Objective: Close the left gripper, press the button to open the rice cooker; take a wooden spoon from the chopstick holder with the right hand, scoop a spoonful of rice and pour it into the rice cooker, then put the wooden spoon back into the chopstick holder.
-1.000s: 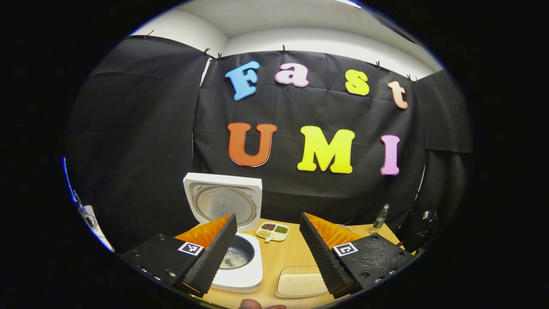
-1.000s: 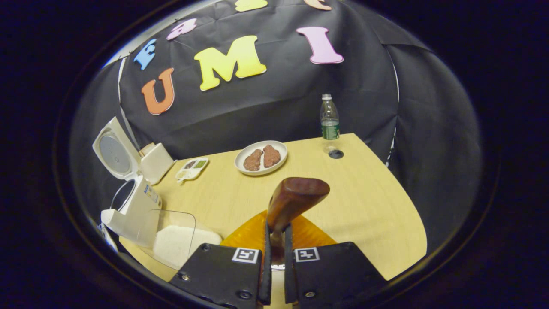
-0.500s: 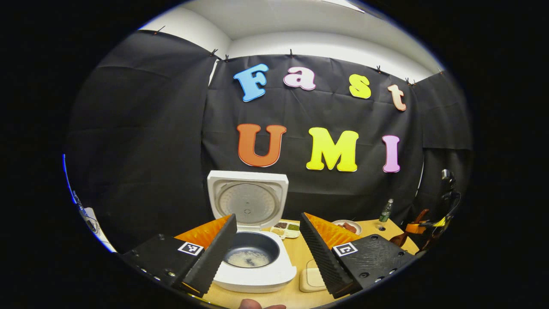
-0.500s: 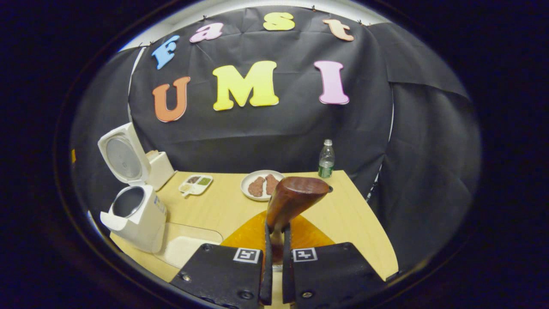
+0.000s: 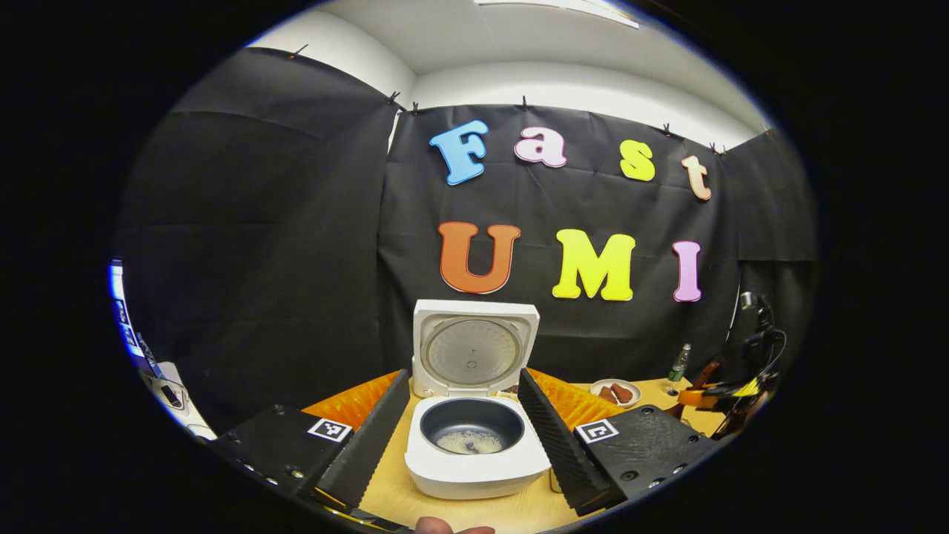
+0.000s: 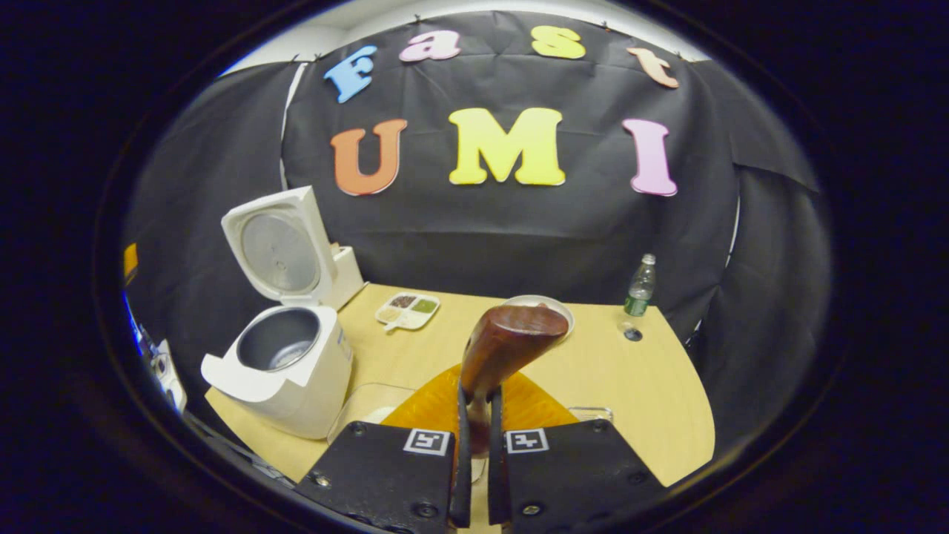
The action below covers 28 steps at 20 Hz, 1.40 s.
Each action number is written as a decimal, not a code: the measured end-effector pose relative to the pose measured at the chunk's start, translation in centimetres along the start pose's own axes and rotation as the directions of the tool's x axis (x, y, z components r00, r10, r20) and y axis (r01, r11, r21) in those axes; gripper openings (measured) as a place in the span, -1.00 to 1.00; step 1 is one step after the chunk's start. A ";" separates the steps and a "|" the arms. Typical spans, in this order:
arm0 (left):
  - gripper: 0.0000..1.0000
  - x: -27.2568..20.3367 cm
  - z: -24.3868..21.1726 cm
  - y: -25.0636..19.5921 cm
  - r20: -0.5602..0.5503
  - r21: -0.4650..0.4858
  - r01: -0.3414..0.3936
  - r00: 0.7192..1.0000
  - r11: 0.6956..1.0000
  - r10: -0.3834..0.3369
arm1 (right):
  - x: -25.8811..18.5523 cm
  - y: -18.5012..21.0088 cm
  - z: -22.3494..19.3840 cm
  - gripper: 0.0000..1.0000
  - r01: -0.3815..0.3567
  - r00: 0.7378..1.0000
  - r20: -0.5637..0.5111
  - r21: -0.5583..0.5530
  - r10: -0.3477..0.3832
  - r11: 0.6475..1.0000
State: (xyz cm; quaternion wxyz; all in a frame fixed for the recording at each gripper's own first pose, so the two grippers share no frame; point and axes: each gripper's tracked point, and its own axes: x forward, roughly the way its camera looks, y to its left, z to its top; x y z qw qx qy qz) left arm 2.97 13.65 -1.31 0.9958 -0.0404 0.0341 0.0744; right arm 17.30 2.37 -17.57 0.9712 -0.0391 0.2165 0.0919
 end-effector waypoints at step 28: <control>0.89 -3.0 0.2 3.8 -0.077 -0.013 -0.061 0.995 0.998 0.060 | 6.4 8.5 -9.1 -0.72 -0.095 0.964 -0.140 0.609 0.224 0.787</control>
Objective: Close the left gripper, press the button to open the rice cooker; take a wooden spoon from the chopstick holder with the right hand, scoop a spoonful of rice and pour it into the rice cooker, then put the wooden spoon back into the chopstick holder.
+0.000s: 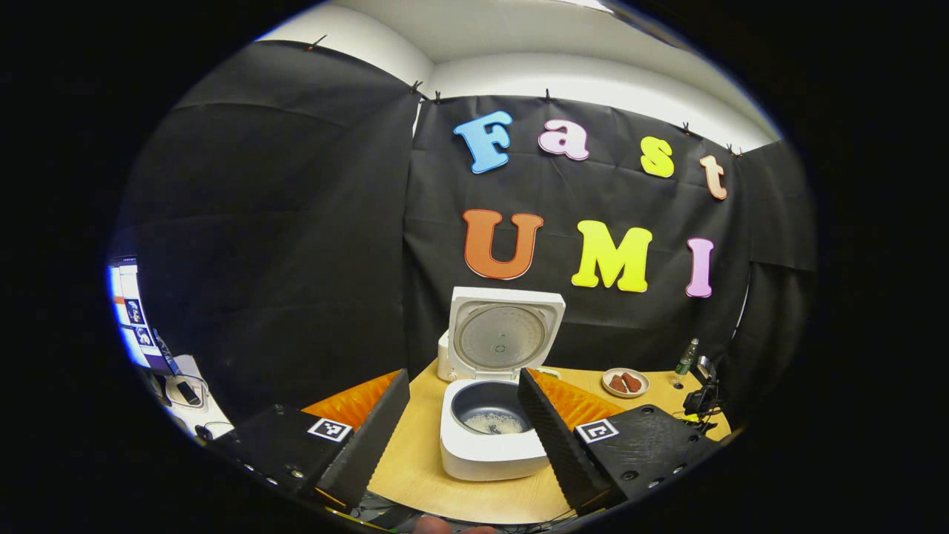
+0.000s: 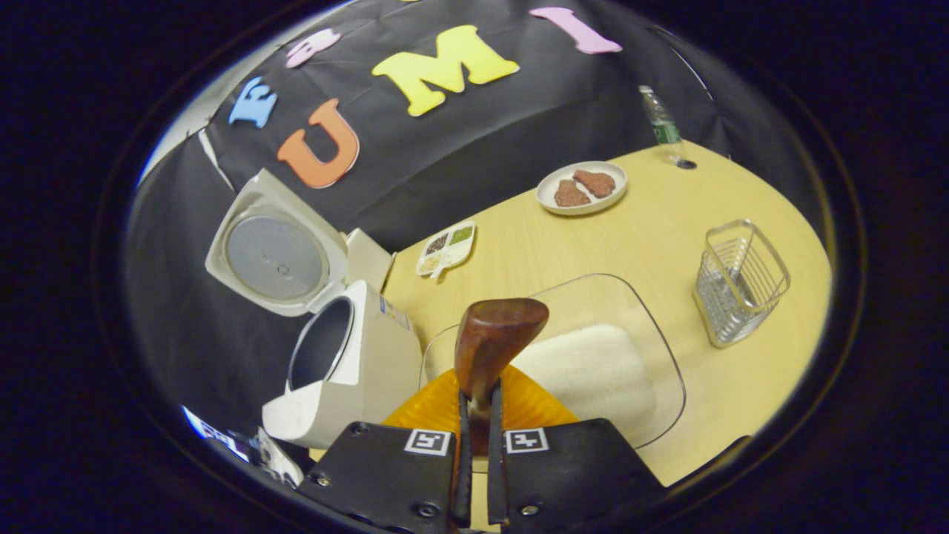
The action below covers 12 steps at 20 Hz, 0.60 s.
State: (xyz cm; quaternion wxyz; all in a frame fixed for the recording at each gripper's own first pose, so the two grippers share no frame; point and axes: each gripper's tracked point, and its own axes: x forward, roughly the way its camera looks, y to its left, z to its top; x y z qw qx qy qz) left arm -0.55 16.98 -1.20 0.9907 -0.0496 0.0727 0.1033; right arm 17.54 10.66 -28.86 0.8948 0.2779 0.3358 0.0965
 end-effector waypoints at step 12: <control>0.89 1.9 1.1 -5.7 0.004 0.013 0.088 0.996 0.996 -0.088 | -4.8 -5.9 5.9 -0.72 -0.096 0.992 0.114 0.330 0.061 0.939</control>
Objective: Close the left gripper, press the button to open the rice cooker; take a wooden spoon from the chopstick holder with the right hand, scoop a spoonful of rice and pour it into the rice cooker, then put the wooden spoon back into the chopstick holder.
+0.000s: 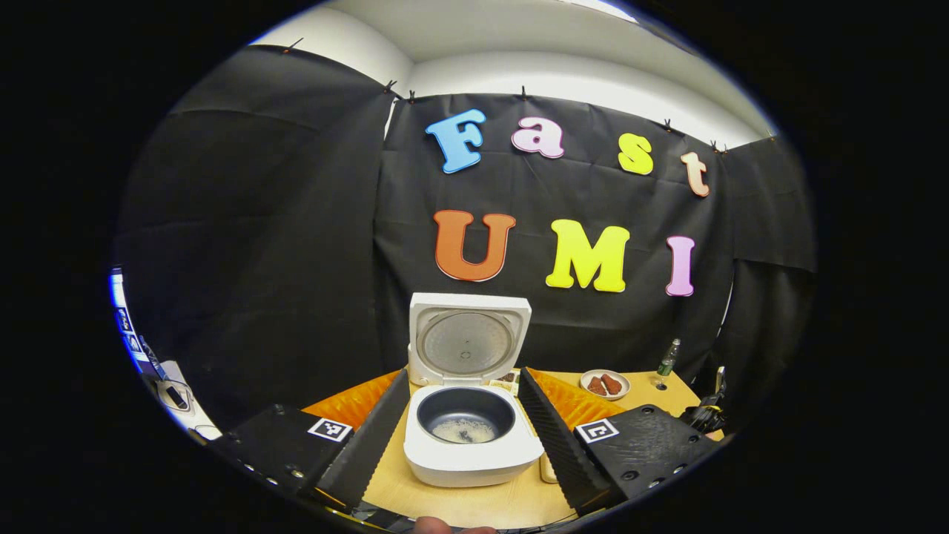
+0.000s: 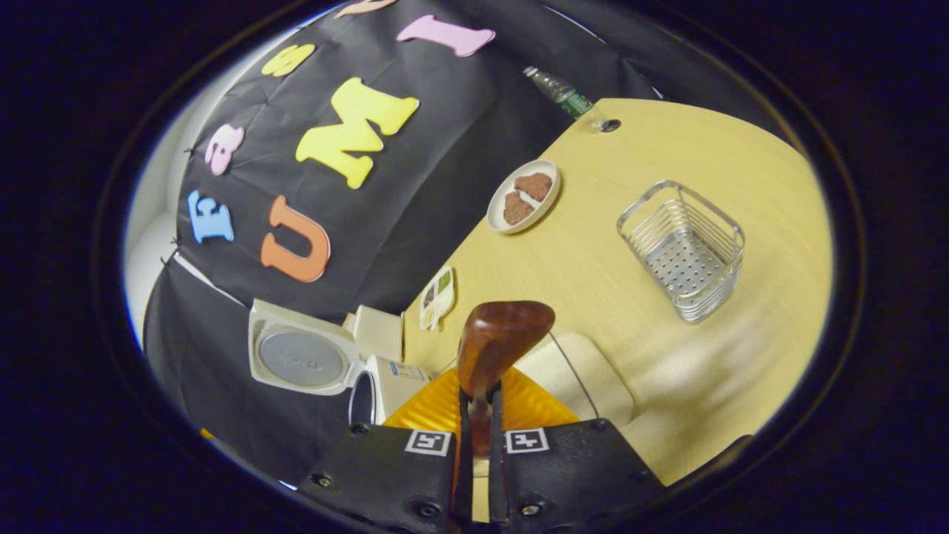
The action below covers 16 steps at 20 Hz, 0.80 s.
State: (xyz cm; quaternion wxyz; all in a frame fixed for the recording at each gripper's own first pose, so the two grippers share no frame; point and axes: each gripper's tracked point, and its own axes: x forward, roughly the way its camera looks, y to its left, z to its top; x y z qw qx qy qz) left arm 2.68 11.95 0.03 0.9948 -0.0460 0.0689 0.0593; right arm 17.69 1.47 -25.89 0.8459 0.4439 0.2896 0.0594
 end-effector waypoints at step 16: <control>0.89 -0.8 -0.8 2.8 0.036 0.041 -0.028 0.999 0.999 0.026 | -3.8 7.8 3.3 -0.73 -0.160 0.986 0.051 0.050 0.157 0.986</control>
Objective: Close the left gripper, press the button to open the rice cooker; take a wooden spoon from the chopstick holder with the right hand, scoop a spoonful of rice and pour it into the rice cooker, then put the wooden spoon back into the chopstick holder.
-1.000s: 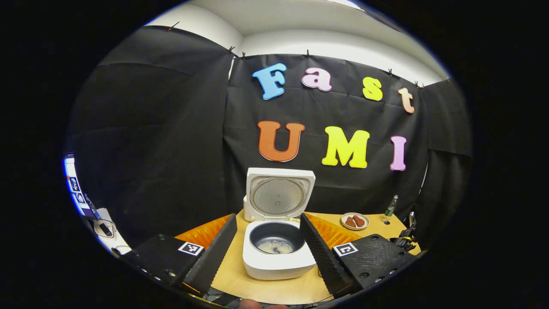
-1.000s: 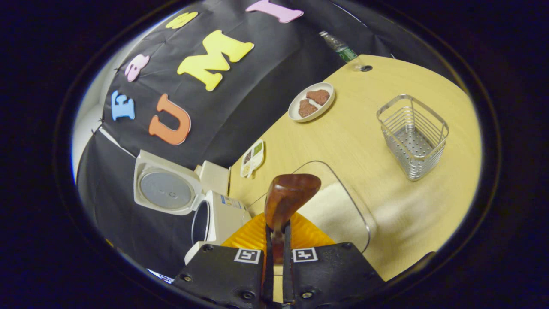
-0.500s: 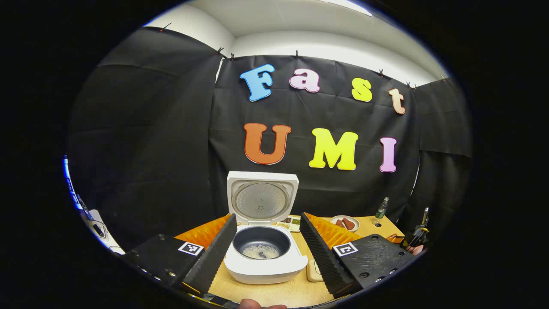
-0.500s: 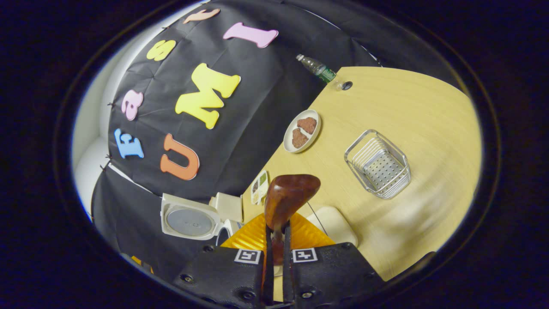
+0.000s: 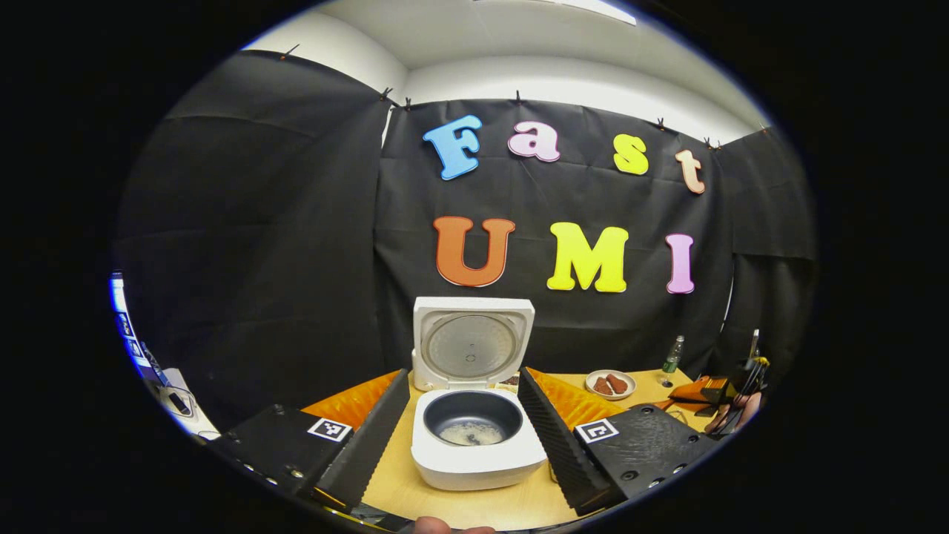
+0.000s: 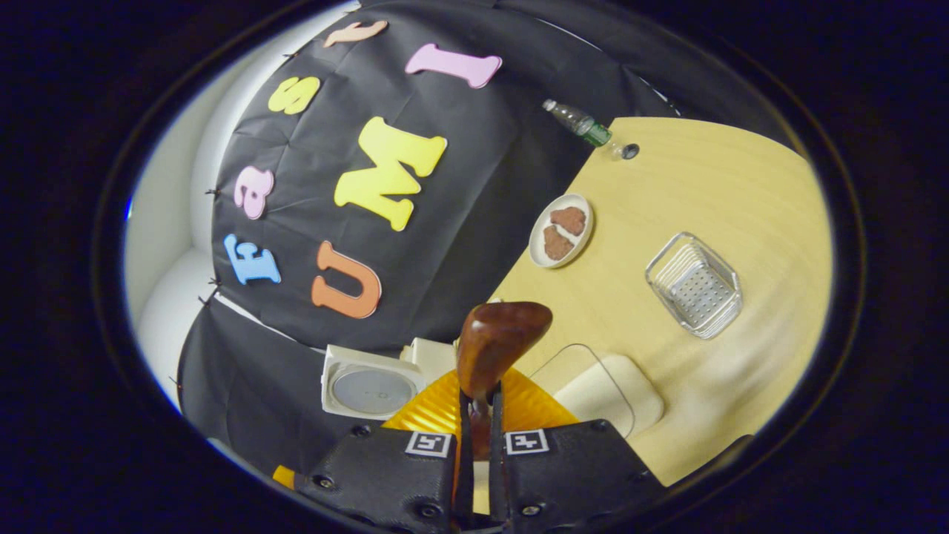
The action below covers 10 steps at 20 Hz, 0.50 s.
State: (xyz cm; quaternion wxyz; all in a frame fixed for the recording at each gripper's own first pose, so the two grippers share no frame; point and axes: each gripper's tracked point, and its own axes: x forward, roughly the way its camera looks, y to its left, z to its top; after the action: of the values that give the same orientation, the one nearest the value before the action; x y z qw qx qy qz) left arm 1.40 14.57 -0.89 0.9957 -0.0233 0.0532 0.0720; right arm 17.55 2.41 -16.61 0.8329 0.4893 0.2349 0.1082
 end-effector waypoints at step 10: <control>0.89 -4.0 -2.7 6.0 -0.019 -0.042 -0.062 0.998 0.997 0.061 | 10.2 13.0 -8.6 -0.73 -0.162 0.976 -0.161 -0.083 0.148 0.983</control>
State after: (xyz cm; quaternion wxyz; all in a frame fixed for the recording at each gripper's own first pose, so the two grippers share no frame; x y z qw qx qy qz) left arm -3.67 19.80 -3.32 0.9918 -0.0436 0.0614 0.1036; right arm 22.77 19.64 -11.86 0.8236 0.4560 0.2543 0.2216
